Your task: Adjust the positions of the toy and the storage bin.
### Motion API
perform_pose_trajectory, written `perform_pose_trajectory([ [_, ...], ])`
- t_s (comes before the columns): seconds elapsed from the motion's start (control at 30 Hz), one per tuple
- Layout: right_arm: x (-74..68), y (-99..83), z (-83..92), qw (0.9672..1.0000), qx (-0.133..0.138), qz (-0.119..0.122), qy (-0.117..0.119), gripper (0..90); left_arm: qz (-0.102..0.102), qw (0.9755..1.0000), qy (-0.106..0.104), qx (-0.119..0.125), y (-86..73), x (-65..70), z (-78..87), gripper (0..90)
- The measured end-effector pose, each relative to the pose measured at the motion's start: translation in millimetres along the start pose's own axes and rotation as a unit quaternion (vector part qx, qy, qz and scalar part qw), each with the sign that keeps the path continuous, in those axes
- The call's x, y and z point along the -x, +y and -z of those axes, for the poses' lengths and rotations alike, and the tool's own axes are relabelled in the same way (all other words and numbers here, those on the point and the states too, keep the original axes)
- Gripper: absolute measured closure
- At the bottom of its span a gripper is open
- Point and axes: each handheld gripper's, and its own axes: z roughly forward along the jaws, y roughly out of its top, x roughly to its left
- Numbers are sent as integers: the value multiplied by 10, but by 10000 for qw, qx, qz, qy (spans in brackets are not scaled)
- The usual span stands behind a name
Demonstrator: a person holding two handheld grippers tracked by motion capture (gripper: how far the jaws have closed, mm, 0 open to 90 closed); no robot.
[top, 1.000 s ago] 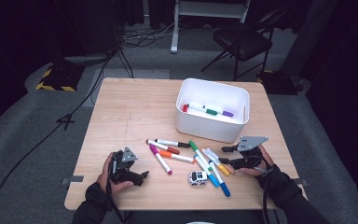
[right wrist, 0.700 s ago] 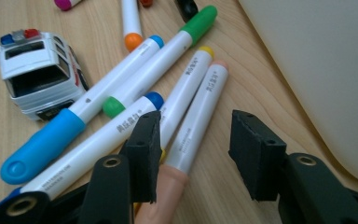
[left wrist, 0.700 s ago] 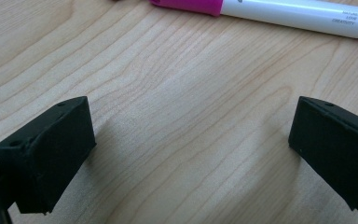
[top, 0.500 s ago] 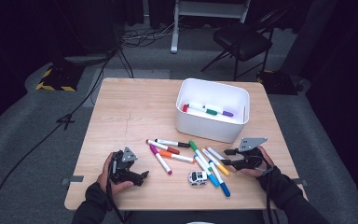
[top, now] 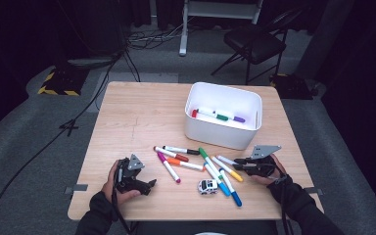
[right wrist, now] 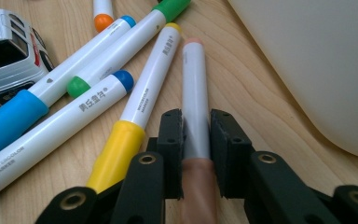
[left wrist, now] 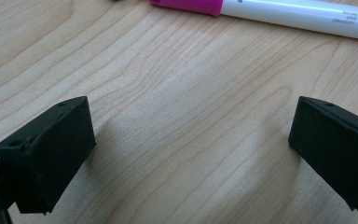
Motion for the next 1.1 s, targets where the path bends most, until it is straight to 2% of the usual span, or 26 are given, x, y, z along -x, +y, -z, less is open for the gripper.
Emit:
perform_pose_trajectory([
  [0.2, 16, -7, 15, 10000, 37, -7, -6, 770, -9, 10000, -2, -1, 1, -1, 0, 5],
  [0.23, 8, -10, 21, 10000, 45, -78, 4, 770, -9, 10000, 1, -2, 1, -1, 0, 5],
  [0.43, 8, 12, 80, 9999, 53, 84, -47, 770, -9, 10000, -1, -2, 1, -2, 0, 5],
  [0.53, 13, 35, 132, 9998, 176, 114, -60, 770, 0, 10000, 1, 0, 0, 0, 0, 5],
  [0.67, 4, 72, 218, 9992, 401, 35, 39, 770, -8, 10000, 2, 0, 1, -1, 0, 5],
  [0.7, 11, 89, 239, 9990, 434, 127, 28, 770, -9, 10000, 0, -1, 1, -2, 0, 5],
  [0.93, -41, 223, 383, 9977, 634, 237, 106, 770, -9, 10000, 0, 0, 0, -1, 0, 5],
  [1.1, -81, 396, 516, 9949, 866, 457, 225, 770, 0, 10000, 3, 0, 0, 0, 0, 5],
])
